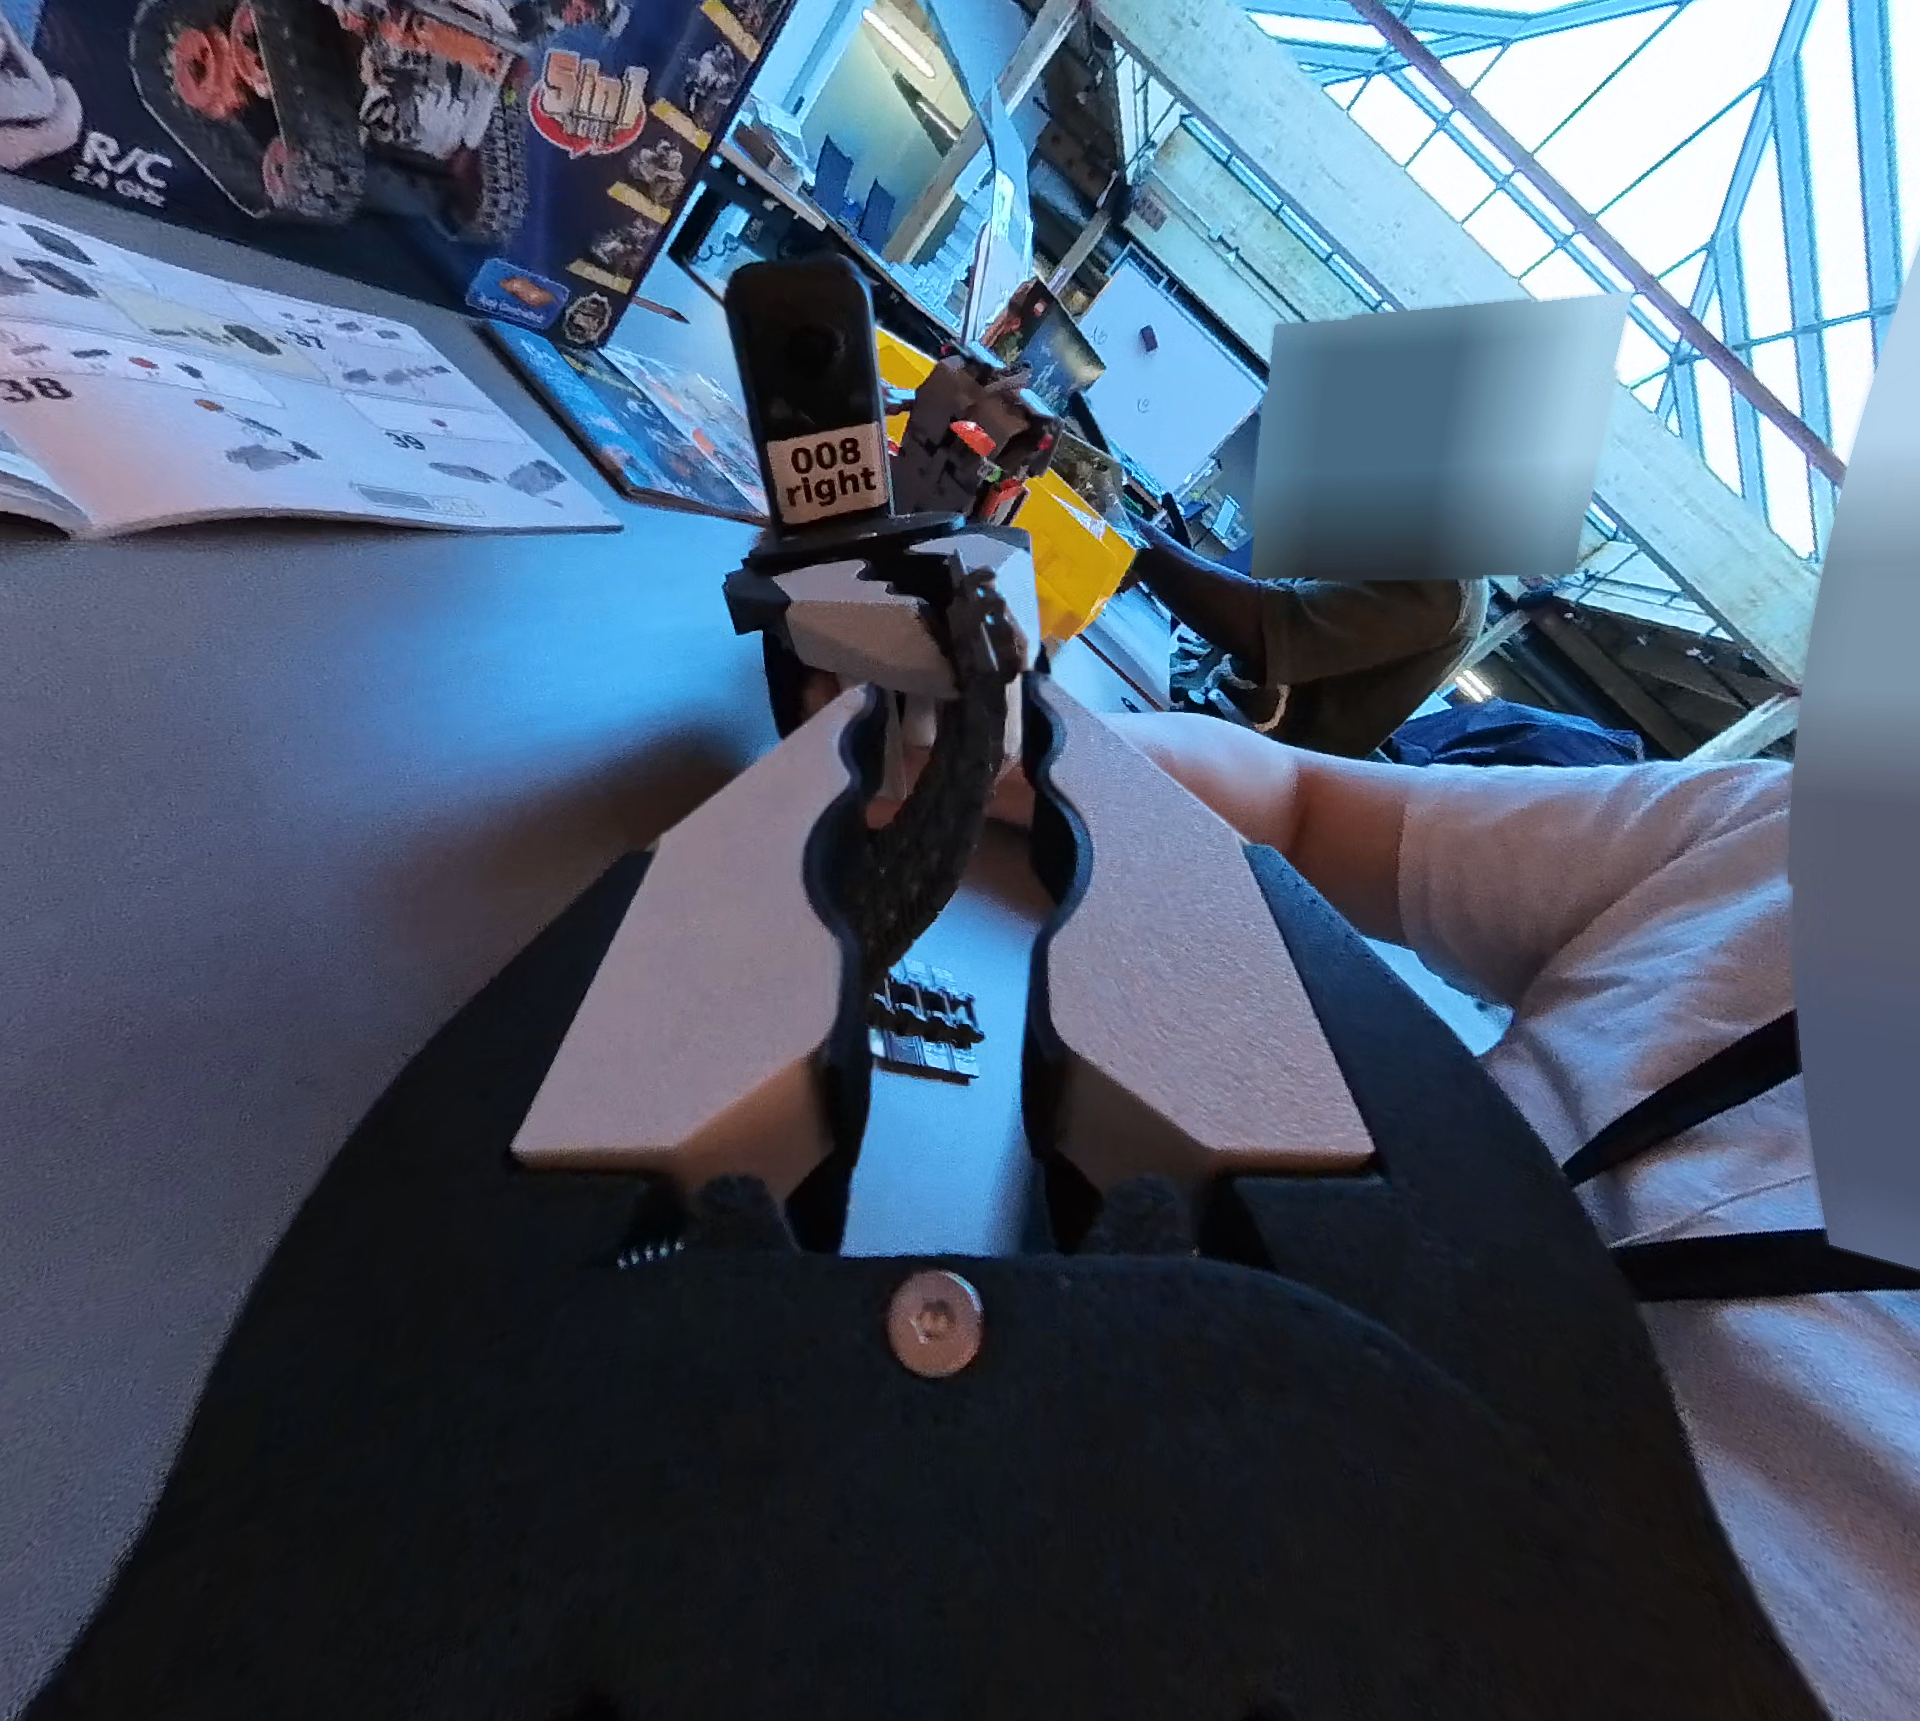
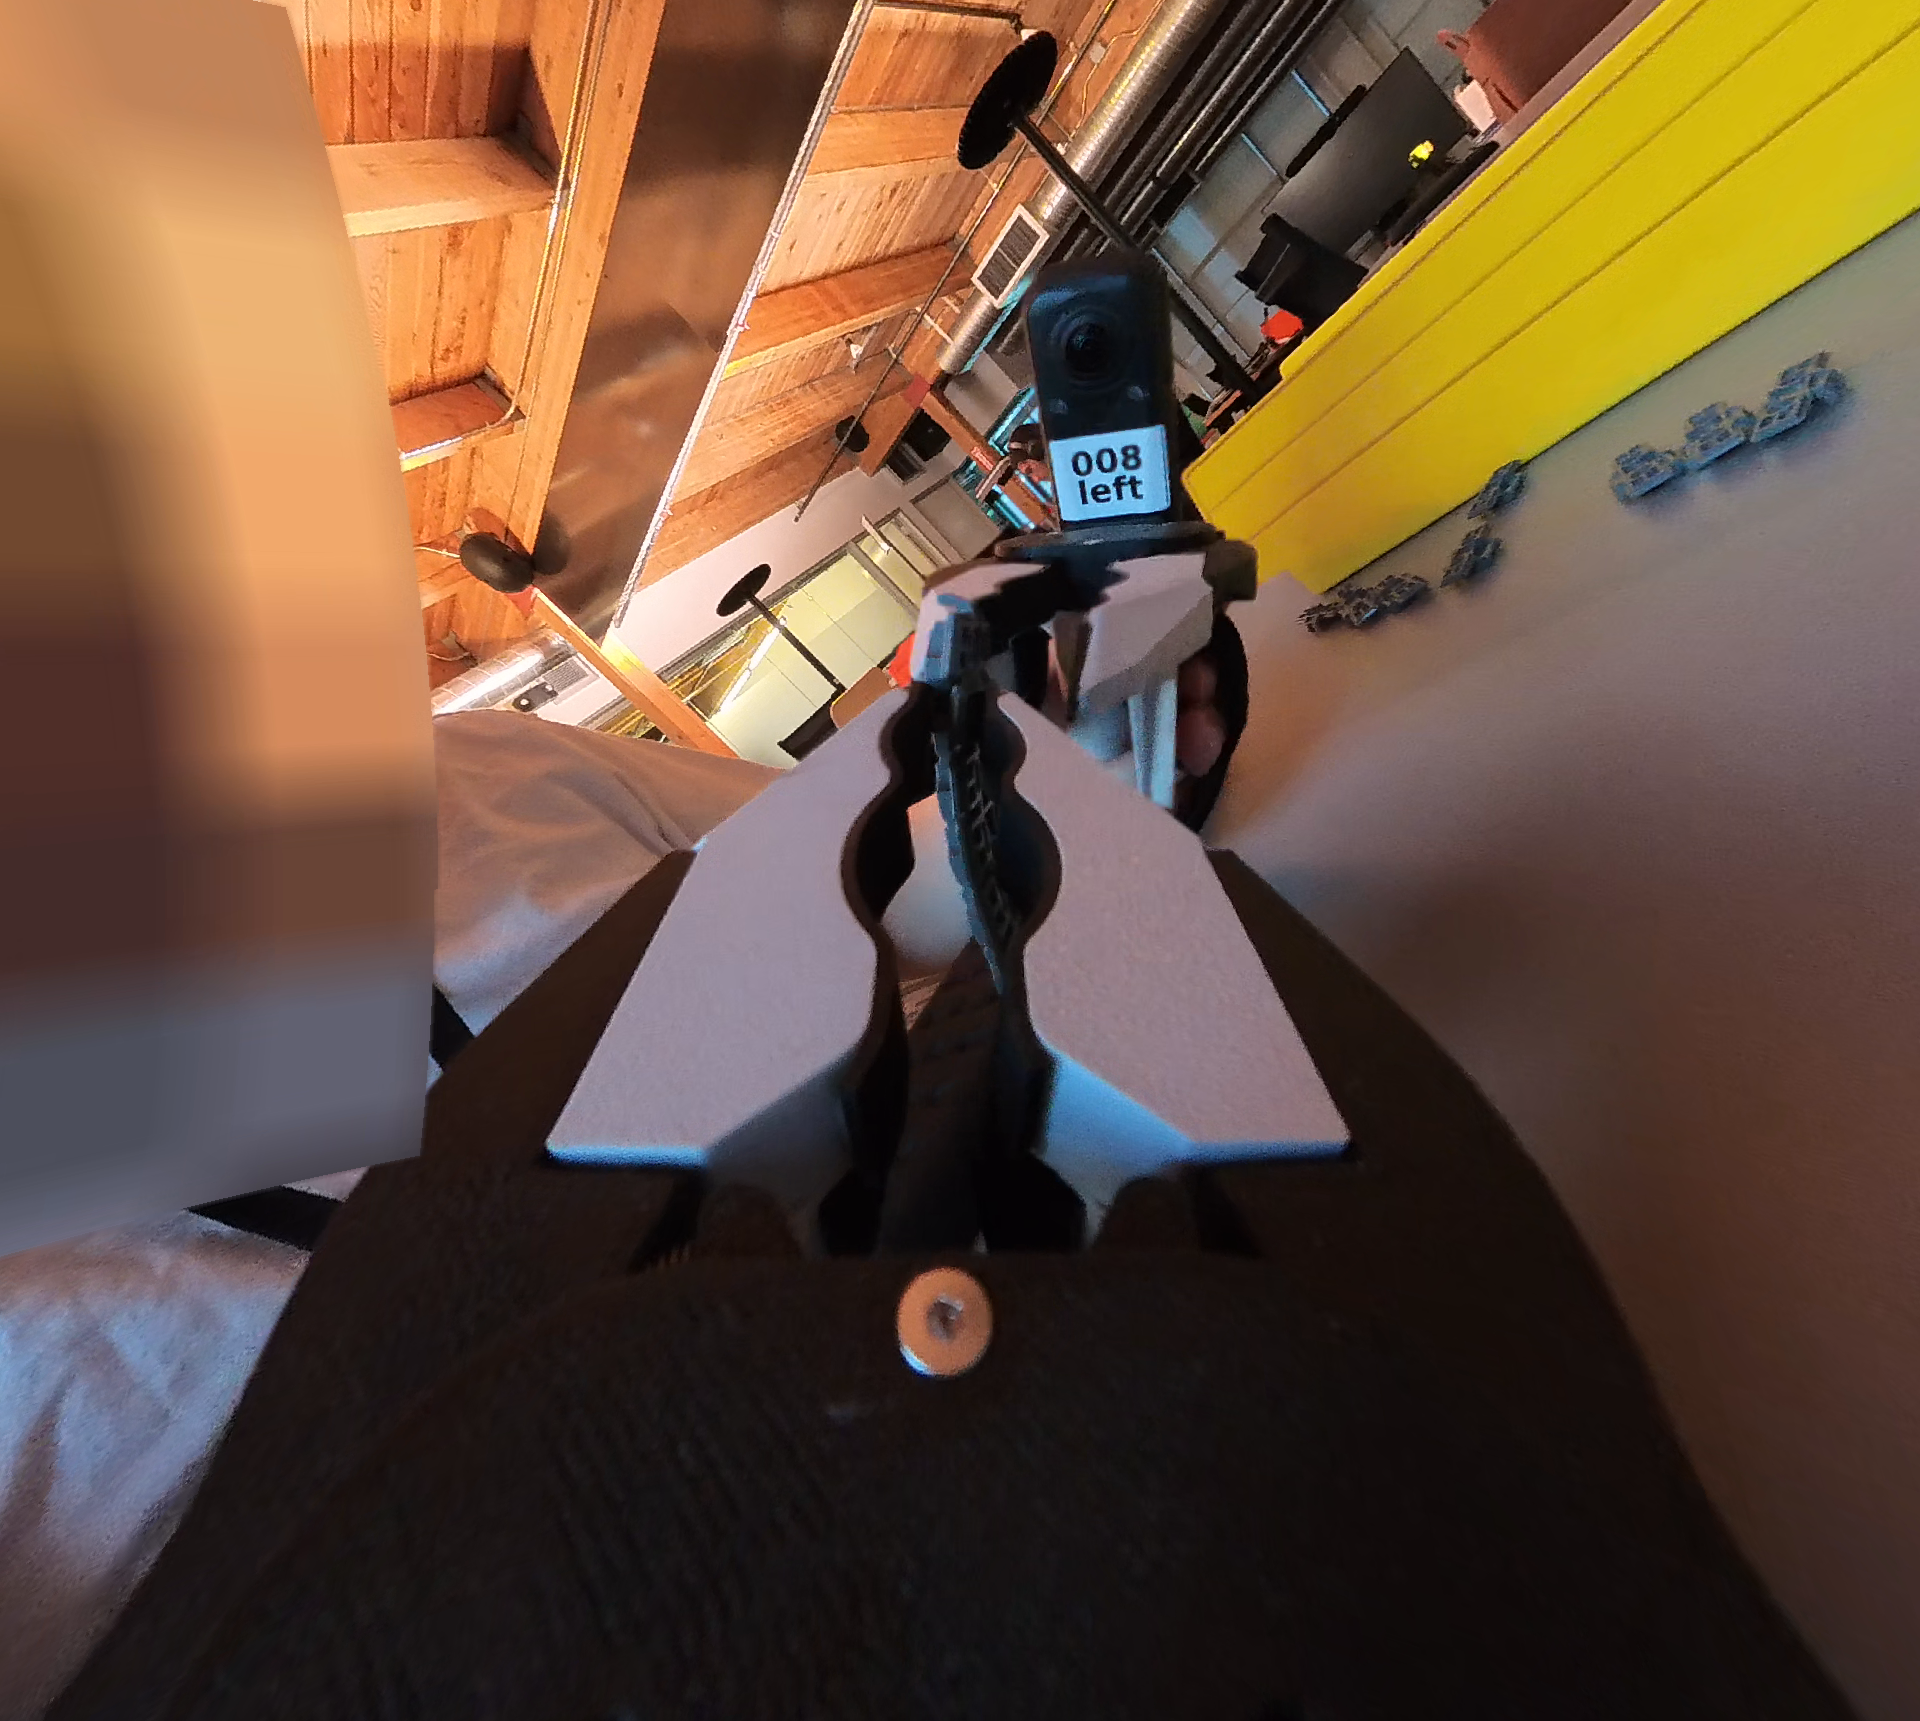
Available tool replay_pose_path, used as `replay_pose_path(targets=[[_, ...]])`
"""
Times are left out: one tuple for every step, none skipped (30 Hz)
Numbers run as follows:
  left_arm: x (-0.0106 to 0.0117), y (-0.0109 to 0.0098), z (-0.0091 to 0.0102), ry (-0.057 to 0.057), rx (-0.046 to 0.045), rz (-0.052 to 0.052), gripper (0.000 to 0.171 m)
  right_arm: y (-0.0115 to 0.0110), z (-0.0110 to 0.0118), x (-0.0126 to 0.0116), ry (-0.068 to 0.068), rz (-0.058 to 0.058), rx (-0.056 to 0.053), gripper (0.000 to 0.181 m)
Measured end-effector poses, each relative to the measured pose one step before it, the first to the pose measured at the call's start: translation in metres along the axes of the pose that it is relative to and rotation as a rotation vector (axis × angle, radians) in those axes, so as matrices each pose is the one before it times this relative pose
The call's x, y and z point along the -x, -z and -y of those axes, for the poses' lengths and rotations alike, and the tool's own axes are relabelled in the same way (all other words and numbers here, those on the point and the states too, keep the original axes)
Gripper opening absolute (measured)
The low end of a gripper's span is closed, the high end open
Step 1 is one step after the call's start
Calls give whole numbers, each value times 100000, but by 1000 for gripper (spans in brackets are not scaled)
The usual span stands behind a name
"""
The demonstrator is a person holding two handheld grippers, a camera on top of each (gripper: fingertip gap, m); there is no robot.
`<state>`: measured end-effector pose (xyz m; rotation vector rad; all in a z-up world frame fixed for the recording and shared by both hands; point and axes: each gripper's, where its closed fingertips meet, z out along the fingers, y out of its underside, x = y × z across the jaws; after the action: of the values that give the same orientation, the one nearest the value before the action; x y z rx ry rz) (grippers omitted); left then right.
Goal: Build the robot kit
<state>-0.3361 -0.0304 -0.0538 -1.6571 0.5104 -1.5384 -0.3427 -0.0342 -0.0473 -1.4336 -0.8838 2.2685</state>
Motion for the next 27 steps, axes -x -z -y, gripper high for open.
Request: replay_pose_path(targets=[[-148,-29,-28,476,104,-1177,20,9,35,-45,311,-359,-169,6],[-110,20,58,472,-316,-860,17,-2,9,-34,305,-315,16,6],[-62,42,106,631,-691,-688,17,0,12,-75,631,-634,-72,6],[-44,38,72,651,-429,-571,15,-9,28,-103,1105,-980,-161,6],[-34,34,36,511,-250,-495,13,-28,-4,-60,1280,-844,113,5],[-11,-5,-25,321,136,-210,11,-30,-27,-34,1263,-629,194,5],[46,16,35,65,-151,279,10,-25,-30,6,1309,-400,172,6],[120,18,7,-245,-16,716,9,-3,11,-85,1214,-1097,-3,6],[50,28,14,-177,-42,337,8,-2,23,-82,1281,-902,-129,6],[23,26,-15,-348,113,329,8,-8,-15,-11,1054,-425,160,4],[92,33,-25,-670,107,868,7,-14,-12,-72,777,-789,47,5],[74,40,-53,-819,306,775,7,-19,-40,-100,617,-919,151,4],[-9,46,-42,-513,416,107,7,-34,-53,-15,666,-422,350,5],[-23,29,-28,-480,220,144,7,-38,-55,16,663,-253,324,5],[8,25,-20,-780,83,325,7,-17,-29,-15,438,-360,129,6],[-51,10,-20,-705,161,55,7,-12,-29,42,30,150,116,6],[6,-1,2,-930,79,607,7,-17,-19,10,-406,158,133,6],[91,-7,5,-1202,-51,1348,7,8,60,-23,-645,34,-301,10],[48,-20,-6,-1278,51,982,6,24,80,49,-686,522,-389,13],[46,-10,-22,-1025,340,876,7,8,3,-83,-507,-420,72,12],[15,1,0,-827,103,521,7,-7,37,-26,-334,-210,-220,13],[-12,-5,0,-208,126,121,7,-7,28,10,-416,126,-149,13],[31,25,-28,-91,174,211,7,-15,3,-29,-593,-119,84,13],[51,15,-21,-197,169,364,7,-7,5,-72,-564,-438,69,13],[23,6,0,-354,102,335,7,-11,33,-49,-479,-237,-287,13],[39,4,-23,-362,158,481,7,-12,19,-81,-722,-395,-132,12],[29,1,-34,-215,233,230,7,-1,-13,-48,-647,-167,55,12]])
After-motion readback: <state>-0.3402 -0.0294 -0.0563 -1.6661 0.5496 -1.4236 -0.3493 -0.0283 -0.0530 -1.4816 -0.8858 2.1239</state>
